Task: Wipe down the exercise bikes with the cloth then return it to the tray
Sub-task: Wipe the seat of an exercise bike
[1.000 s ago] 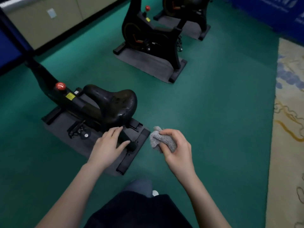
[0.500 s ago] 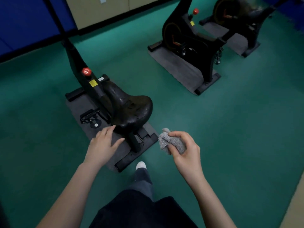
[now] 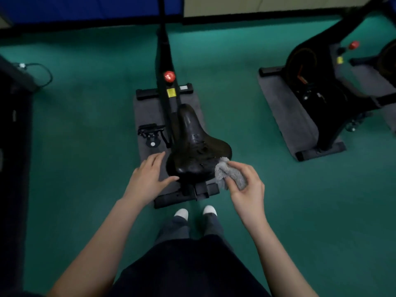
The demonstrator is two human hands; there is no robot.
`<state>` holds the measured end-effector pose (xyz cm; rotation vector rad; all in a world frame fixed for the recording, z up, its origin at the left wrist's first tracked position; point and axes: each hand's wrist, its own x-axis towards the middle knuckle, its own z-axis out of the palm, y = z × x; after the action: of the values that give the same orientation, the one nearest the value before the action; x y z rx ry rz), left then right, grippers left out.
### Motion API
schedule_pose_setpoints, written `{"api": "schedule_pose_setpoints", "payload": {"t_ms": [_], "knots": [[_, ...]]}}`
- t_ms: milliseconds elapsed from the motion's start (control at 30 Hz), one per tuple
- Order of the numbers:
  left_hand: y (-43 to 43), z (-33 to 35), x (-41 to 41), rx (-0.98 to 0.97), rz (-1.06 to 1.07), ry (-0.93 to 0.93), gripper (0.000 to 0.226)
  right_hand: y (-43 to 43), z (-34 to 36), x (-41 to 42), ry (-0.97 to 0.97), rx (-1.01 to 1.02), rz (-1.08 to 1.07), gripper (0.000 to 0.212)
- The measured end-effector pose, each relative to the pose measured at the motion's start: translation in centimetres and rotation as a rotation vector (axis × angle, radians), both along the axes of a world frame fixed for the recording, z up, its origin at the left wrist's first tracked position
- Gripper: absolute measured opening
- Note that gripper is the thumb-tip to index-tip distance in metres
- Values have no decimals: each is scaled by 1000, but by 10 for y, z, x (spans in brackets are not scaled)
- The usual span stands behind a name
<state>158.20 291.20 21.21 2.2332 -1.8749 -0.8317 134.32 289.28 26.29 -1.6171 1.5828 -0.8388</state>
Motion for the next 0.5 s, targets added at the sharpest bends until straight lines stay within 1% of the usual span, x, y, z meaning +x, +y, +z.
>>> {"api": "schedule_pose_setpoints", "payload": {"t_ms": [133, 267, 400, 500], "knots": [[2, -2, -12, 6, 95, 60, 89, -43, -5, 0, 1, -13, 128, 31], [1, -4, -33, -17, 262, 158, 94, -96, -10, 8, 8, -70, 265, 29], [-3, -14, -52, -61, 418, 248, 97, -160, -20, 38, 19, -175, 390, 25], [-5, -22, -60, -94, 529, 310, 97, -197, -33, 70, 30, -206, 472, 25]]}}
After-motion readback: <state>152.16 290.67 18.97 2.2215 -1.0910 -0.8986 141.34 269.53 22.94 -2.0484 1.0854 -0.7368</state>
